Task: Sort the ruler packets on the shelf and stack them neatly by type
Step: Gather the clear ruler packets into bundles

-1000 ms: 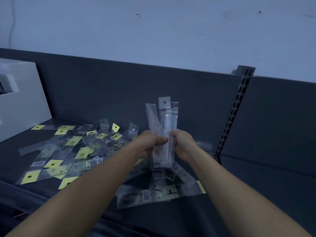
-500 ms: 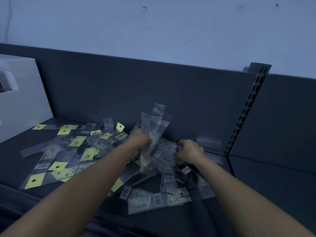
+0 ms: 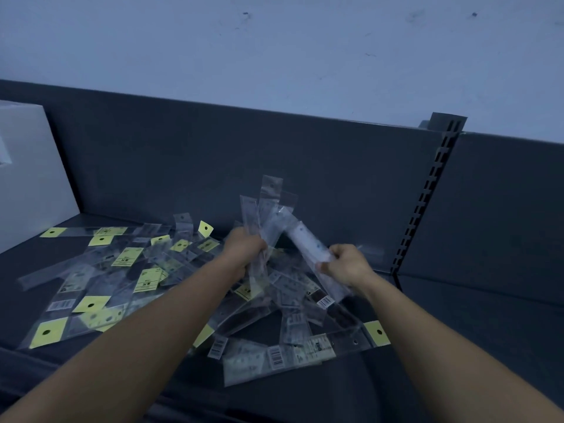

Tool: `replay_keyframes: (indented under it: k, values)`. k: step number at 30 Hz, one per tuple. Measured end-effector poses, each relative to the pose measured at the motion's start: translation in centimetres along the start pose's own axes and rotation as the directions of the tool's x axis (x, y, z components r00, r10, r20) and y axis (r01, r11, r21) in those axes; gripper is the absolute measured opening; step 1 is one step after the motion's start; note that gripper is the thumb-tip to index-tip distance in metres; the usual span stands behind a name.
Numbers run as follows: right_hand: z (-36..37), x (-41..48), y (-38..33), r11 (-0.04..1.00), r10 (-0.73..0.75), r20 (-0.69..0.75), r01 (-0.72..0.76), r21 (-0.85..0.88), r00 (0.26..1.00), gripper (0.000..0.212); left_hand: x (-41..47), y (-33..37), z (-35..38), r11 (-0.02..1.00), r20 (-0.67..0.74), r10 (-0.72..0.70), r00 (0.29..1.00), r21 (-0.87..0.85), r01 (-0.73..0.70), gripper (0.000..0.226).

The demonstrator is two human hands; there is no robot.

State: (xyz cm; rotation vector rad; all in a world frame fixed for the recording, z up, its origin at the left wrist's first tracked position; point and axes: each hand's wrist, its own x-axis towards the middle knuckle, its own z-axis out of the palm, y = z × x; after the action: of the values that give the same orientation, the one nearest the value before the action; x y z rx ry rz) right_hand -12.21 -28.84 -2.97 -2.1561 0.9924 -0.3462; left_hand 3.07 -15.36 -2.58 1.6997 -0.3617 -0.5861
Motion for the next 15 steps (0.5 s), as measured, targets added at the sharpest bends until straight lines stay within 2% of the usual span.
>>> replay_keyframes:
  k: [2,4,7,11,15]
  values:
    - [0.0,-0.4,0.2,0.989,-0.028,0.012,0.026,0.147,1.000,0.006,0.1,0.0,0.3,0.999,-0.025,0.000,1.000,-0.036,-0.001,0.015]
    - [-0.1,-0.8,0.2,0.971,-0.058,0.013,0.053,0.233,0.998,0.013,0.0,0.0,0.7,0.998,-0.054,0.002,0.999,-0.070,-0.005,0.016]
    - [-0.3,-1.5,-0.2,0.933,-0.051,0.037,0.034,0.359,0.998,0.013,0.0,0.0,1.3,0.995,-0.067,0.019,0.998,-0.096,-0.025,0.022]
    - [-0.6,-2.2,-0.4,0.826,-0.024,0.089,-0.031,0.563,0.996,0.022,-0.5,-0.4,1.8,0.987,-0.039,0.016,0.999,-0.159,-0.022,0.025]
    - [0.0,-2.1,-1.3,0.699,-0.038,0.090,-0.037,0.714,0.995,0.016,-1.9,-0.5,2.9,0.969,0.044,0.072,0.996,-0.238,-0.060,0.023]
